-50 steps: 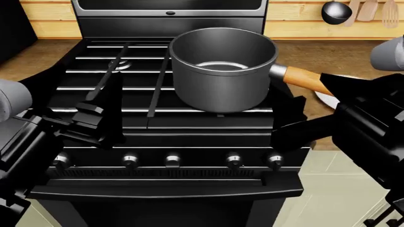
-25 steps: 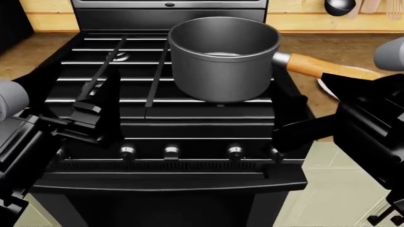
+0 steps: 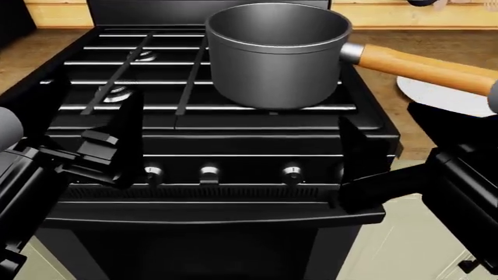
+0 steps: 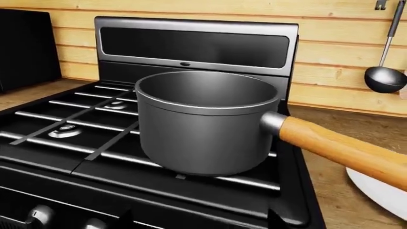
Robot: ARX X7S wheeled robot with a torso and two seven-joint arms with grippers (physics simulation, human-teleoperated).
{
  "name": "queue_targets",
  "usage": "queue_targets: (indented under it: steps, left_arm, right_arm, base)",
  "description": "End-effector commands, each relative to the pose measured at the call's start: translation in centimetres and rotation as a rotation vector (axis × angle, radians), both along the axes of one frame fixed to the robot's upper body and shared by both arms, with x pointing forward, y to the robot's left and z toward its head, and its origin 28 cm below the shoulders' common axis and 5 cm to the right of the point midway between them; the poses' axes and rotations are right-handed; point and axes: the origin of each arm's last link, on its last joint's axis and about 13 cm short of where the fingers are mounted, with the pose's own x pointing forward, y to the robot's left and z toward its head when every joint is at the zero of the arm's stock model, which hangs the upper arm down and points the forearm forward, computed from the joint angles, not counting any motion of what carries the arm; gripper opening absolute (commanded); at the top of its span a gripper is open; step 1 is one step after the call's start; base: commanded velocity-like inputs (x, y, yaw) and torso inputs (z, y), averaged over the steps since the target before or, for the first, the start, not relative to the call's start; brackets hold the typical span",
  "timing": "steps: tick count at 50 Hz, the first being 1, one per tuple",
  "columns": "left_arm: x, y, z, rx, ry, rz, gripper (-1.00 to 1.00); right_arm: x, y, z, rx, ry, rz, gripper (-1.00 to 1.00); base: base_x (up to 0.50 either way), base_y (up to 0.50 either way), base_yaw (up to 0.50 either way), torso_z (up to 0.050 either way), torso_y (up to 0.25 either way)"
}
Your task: Pick the croissant and place it on the pan. Then turn on the stove to warm the croissant.
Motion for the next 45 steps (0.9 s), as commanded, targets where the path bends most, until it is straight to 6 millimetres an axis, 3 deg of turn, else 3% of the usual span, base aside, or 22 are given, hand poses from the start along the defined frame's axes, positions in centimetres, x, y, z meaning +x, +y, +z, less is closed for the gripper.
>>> queue_targets:
  steps: [1, 13, 45]
  left_arm:
    - [-0.8, 0.1, -0.1, -0.001, 0.015, -0.014, 1.00]
    - [-2.4, 0.1, 0.6, 0.011, 0.001, -0.051, 1.00]
    - [-1.9, 0.2, 0.1, 0.015, 0.016, -0.042, 1.00]
  right_arm:
    - [-1.4, 0.1, -0.7, 0.014, -0.006, -0.024, 1.00]
    - [-2.0, 0.2, -0.8, 0.020, 0.011, -0.019, 1.00]
    - [-1.9, 0.0, -1.8, 0.054, 0.031, -0.044, 1.00]
  base:
    - [0.00, 0.00, 0.00, -0.050, 0.000]
    - [0.00, 0.00, 0.00, -0.050, 0.000]
    - [0.00, 0.00, 0.00, -0.050, 0.000]
